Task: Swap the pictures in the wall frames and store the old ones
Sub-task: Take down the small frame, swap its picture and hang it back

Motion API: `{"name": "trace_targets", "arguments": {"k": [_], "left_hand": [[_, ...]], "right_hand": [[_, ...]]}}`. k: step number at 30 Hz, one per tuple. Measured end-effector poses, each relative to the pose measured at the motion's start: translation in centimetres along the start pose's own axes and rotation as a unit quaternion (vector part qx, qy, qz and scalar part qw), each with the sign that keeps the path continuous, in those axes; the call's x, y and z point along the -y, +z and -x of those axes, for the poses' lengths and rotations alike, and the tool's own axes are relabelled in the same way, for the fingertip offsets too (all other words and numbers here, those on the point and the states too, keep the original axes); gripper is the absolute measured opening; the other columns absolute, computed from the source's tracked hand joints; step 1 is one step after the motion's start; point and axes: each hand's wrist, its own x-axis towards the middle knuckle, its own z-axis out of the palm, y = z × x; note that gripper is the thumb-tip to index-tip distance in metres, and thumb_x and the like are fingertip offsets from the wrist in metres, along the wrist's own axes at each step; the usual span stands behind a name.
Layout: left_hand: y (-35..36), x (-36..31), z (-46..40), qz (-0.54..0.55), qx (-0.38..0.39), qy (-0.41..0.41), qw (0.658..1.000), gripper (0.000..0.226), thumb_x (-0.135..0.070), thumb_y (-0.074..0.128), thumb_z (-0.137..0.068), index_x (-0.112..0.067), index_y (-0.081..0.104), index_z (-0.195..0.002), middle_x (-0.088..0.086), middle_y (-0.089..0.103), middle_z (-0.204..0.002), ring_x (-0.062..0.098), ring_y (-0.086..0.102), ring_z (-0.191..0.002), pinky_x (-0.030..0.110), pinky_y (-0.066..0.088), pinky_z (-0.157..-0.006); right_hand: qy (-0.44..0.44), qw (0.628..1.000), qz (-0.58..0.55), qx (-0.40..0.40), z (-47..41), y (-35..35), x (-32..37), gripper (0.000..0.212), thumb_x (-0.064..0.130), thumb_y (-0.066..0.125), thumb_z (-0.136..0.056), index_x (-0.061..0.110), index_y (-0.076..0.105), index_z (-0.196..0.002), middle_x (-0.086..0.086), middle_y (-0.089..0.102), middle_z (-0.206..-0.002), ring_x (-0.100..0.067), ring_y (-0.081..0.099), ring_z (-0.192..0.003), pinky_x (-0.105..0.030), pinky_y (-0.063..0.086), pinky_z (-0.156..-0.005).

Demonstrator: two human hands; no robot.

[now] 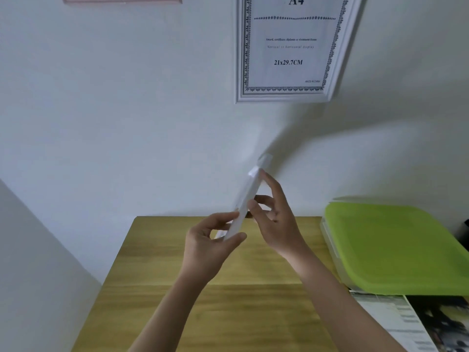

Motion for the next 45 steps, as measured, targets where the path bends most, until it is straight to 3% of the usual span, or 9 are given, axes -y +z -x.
{"name": "trace_targets", "arguments": {"k": [4, 8, 11, 14, 17, 22, 29, 32, 45], "left_hand": [[1.1, -0.2, 0.5, -0.013, 0.056, 0.008, 0.998, 0.039, -0.01, 0.084, -0.065, -0.035, 0.072, -0.092, -0.018, 0.072, -0.096, 0.008, 0.071, -0.083, 0.012, 0.051, -0.059], [1.2, -0.2, 0.3, -0.079, 0.118, 0.064, 0.988, 0.039, -0.012, 0.081, -0.07, -0.023, 0.07, -0.106, -0.01, 0.071, -0.106, 0.005, 0.064, -0.099, 0.018, 0.051, -0.084], [-0.5, 0.1, -1.1, -0.211, 0.049, 0.182, 0.959, 0.033, -0.02, 0.077, -0.075, -0.021, 0.068, -0.107, -0.006, 0.061, -0.117, 0.003, 0.055, -0.112, 0.019, 0.046, -0.093], [-2.9, 0.3, -2.9, -0.288, -0.033, 0.192, 0.938, 0.029, -0.023, 0.071, -0.08, -0.024, 0.066, -0.109, -0.002, 0.05, -0.126, 0.008, 0.044, -0.117, 0.018, 0.035, -0.094], [-4.7, 0.3, -4.3, -0.222, -0.024, 0.125, 0.967, 0.024, -0.018, 0.065, -0.085, -0.031, 0.065, -0.106, -0.005, 0.052, -0.126, 0.003, 0.049, -0.117, 0.02, 0.039, -0.094], [-5.2, -1.3, -6.3, -0.058, 0.047, 0.048, 0.996, 0.025, -0.003, 0.065, -0.084, -0.024, 0.07, -0.097, 0.003, 0.073, -0.088, 0.015, 0.067, -0.079, 0.032, 0.057, -0.074], [-0.9, -5.8, -10.2, -0.011, 0.114, 0.101, 0.988, 0.025, 0.001, 0.07, -0.078, -0.018, 0.07, -0.094, 0.001, 0.073, -0.094, 0.023, 0.066, -0.084, 0.024, 0.057, -0.071], [3.3, -8.5, -11.8, -0.01, 0.131, 0.147, 0.98, 0.028, 0.001, 0.071, -0.077, -0.024, 0.07, -0.09, -0.007, 0.072, -0.096, 0.018, 0.065, -0.081, 0.021, 0.056, -0.069], [23.5, -23.7, -19.4, -0.035, 0.108, 0.329, 0.938, 0.026, -0.006, 0.072, -0.078, -0.029, 0.066, -0.087, -0.013, 0.068, -0.088, 0.014, 0.062, -0.081, 0.029, 0.057, -0.071]], "right_hand": [[0.007, 0.998, -0.047, -0.046, -0.2, -0.3, -0.1, 0.058, 0.017, 0.067, -0.086, 0.048, 0.043, -0.128, 0.015, 0.052, -0.131, -0.011, 0.066, -0.098, -0.028, 0.058, -0.064], [0.018, 0.994, -0.028, -0.108, -0.2, -0.7, -0.6, 0.054, 0.004, 0.06, -0.086, 0.04, 0.051, -0.125, 0.016, 0.06, -0.115, -0.008, 0.066, -0.082, -0.02, 0.054, -0.064], [0.007, 0.991, -0.046, -0.125, -0.5, -1.2, -0.5, 0.05, -0.001, 0.057, -0.088, 0.032, 0.051, -0.126, 0.025, 0.056, -0.118, -0.006, 0.063, -0.093, -0.021, 0.055, -0.075], [-0.009, 0.988, -0.054, -0.143, -0.9, -1.6, -0.3, 0.045, 0.001, 0.056, -0.091, 0.033, 0.053, -0.122, 0.002, 0.057, -0.126, -0.011, 0.061, -0.094, -0.023, 0.055, -0.077], [-0.013, 0.985, -0.039, -0.167, -1.3, -1.6, -0.1, 0.044, 0.005, 0.054, -0.093, 0.043, 0.055, -0.115, 0.0, 0.064, -0.103, -0.022, 0.059, -0.083, -0.019, 0.05, -0.066], [-0.03, 0.983, -0.013, -0.178, -2.7, -1.9, 0.7, 0.039, 0.006, 0.052, -0.094, 0.04, 0.055, -0.114, -0.015, 0.063, -0.104, -0.03, 0.051, -0.072, -0.018, 0.038, -0.049], [-0.096, 0.97, 0.052, -0.218, -5.4, -7.4, 4.9, 0.033, 0.008, 0.052, -0.094, 0.033, 0.055, -0.116, -0.03, 0.048, -0.08, -0.019, 0.034, -0.056, -0.018, 0.034, -0.046], [-0.138, 0.957, 0.079, -0.244, -7.0, -12.1, 7.1, 0.031, 0.005, 0.052, -0.094, 0.026, 0.056, -0.117, -0.008, 0.046, -0.063, -0.007, 0.033, -0.046, -0.016, 0.034, -0.043], [-0.313, 0.89, 0.142, -0.298, -17.7, -33.6, 18.2, 0.03, 0.009, 0.054, -0.093, 0.03, 0.057, -0.115, -0.005, 0.06, -0.075, -0.003, 0.045, -0.041, -0.012, 0.037, -0.04]]}}
